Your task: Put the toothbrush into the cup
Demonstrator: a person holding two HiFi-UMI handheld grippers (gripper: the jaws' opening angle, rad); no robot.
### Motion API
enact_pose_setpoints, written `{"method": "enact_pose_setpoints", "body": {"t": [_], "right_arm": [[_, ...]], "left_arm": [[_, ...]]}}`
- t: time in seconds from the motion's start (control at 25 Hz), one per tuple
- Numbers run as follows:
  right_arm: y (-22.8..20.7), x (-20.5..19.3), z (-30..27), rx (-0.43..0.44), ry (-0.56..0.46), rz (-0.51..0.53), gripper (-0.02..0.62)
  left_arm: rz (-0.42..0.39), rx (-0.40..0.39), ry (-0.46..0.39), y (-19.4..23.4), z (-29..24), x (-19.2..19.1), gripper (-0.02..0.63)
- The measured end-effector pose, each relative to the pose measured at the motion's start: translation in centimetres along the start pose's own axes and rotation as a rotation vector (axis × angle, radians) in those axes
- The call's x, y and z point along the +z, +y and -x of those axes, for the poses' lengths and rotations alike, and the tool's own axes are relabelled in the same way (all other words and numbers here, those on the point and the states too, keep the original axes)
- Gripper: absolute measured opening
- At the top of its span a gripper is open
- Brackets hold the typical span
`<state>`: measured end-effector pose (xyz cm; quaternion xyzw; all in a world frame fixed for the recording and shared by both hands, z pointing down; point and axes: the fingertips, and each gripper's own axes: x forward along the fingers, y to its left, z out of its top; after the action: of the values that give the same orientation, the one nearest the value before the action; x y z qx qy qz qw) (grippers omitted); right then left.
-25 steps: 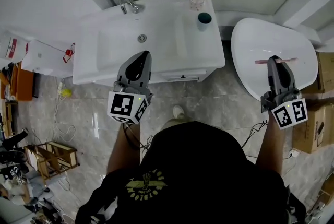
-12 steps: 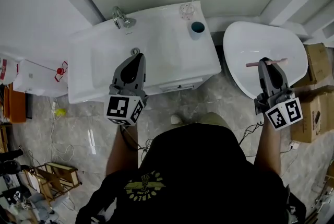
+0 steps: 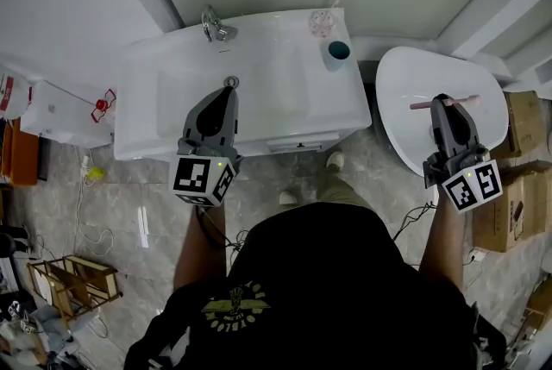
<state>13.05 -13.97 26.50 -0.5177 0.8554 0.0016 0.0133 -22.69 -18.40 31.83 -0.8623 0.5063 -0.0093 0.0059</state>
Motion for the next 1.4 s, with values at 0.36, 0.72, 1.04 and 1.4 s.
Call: {"method": "enact_pose_setpoints", "body": {"t": [0.36, 0.72, 1.04, 1.4], "right_arm": [[1.0, -0.8, -4.3, 0.09, -0.004, -0.014, 0.043], [-0.9, -3.6, -7.9, 0.121, 0.045, -0.044, 0.043], [-5.9, -5.0, -11.4, 0.124, 0.058, -0.074, 0.043], [-9.7, -7.4, -18.4, 0.197, 0.067, -0.106, 0.043]], "left_arm": [[0.0, 0.083, 0.017, 2.3, 1.3, -0.5, 0.011], [0.024, 0.086, 0.079, 2.2, -1.6, -2.8, 0.011], [0.014, 0.072, 0.083, 1.5, -8.1, -2.7, 0.011], [0.002, 0.087, 0.123, 1.9, -15.0, -4.2, 0.011]]}}
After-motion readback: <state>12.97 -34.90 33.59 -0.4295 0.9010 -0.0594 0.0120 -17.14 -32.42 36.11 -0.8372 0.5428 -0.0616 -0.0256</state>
